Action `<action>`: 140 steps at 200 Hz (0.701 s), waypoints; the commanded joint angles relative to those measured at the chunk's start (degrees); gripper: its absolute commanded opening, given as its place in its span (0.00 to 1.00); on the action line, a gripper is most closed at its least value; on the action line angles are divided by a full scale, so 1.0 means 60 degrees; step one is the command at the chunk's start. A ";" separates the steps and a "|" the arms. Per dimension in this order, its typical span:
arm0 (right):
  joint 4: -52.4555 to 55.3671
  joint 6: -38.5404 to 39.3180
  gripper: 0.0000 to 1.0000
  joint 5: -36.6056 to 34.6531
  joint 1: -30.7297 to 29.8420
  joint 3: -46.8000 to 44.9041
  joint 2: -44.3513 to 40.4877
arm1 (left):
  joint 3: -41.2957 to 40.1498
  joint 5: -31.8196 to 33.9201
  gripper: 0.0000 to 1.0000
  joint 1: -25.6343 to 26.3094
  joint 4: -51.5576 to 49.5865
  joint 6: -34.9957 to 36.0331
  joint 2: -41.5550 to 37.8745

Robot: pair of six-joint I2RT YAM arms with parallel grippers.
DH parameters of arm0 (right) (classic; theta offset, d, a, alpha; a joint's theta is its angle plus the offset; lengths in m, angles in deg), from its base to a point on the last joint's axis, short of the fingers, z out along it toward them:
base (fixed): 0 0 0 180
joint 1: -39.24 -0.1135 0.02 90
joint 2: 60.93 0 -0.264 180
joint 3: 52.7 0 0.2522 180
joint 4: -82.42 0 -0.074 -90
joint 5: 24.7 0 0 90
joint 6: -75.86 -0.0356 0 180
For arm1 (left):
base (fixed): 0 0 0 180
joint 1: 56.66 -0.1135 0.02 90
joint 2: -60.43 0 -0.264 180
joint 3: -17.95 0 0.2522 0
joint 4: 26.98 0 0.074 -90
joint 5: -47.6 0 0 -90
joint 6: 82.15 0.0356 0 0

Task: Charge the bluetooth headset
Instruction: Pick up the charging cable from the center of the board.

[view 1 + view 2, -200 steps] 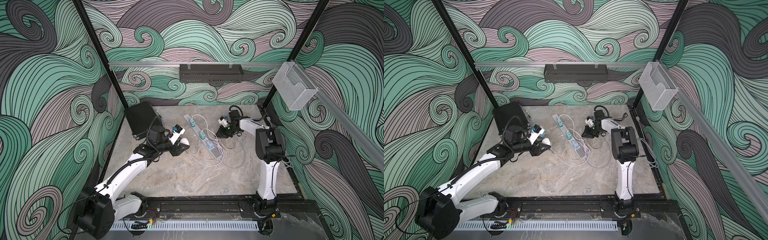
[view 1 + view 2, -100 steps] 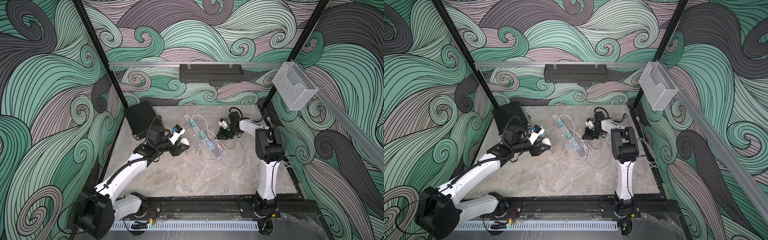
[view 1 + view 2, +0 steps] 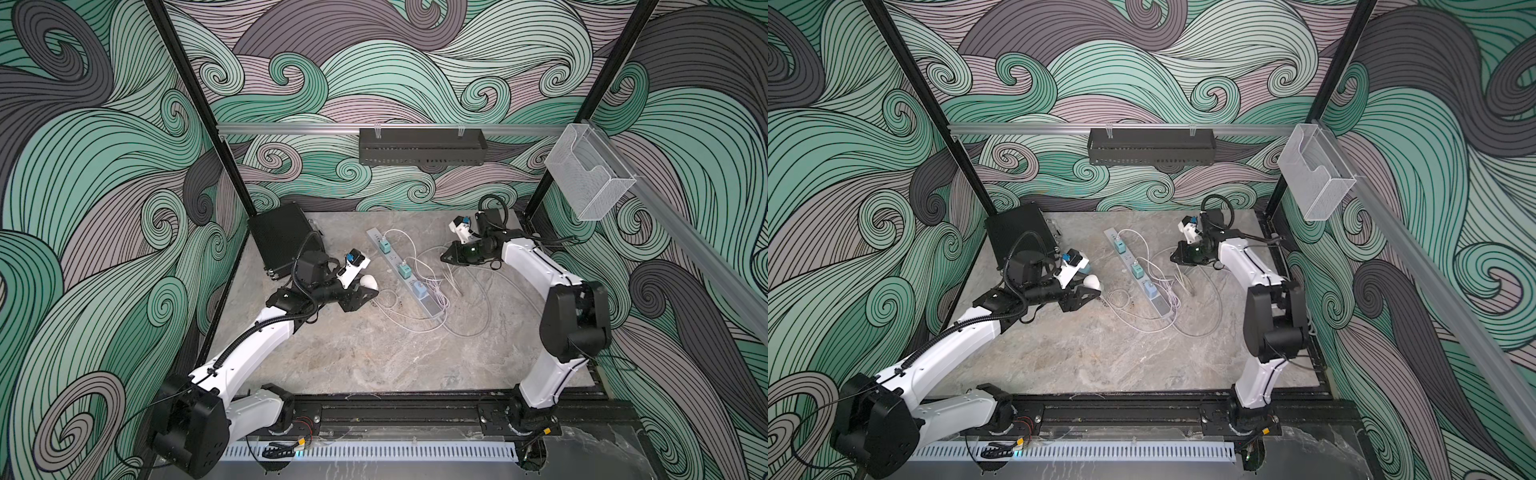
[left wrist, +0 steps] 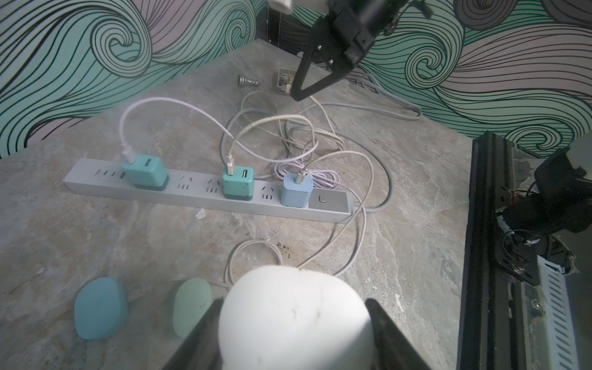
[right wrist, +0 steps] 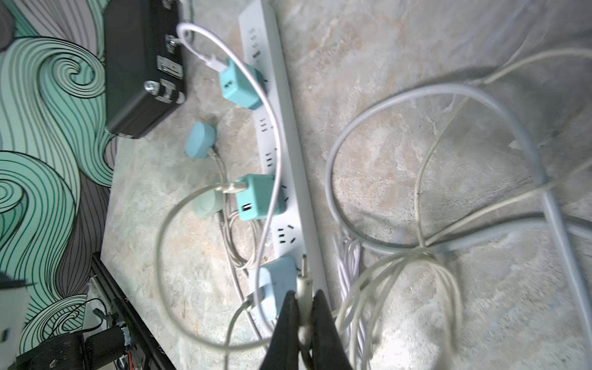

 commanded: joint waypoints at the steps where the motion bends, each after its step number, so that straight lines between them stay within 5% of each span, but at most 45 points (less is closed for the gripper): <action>1: 0.0189 -0.0076 0.00 0.0578 -0.0012 -0.0630 -0.0850 | 0.0305 -0.0427 0.35 -0.0132 0.0346 0.0687 -0.0222; 74: -0.0133 -0.0511 0.00 0.3534 -0.0804 -0.2550 -0.3619 | 0.0744 -0.2178 0.36 -0.0116 0.0549 0.3305 0.0437; 140: 0.0105 -0.0825 0.02 0.5067 -0.1825 -0.2900 -0.4293 | 0.1494 -0.3638 0.36 -0.0001 0.0809 0.4601 0.1382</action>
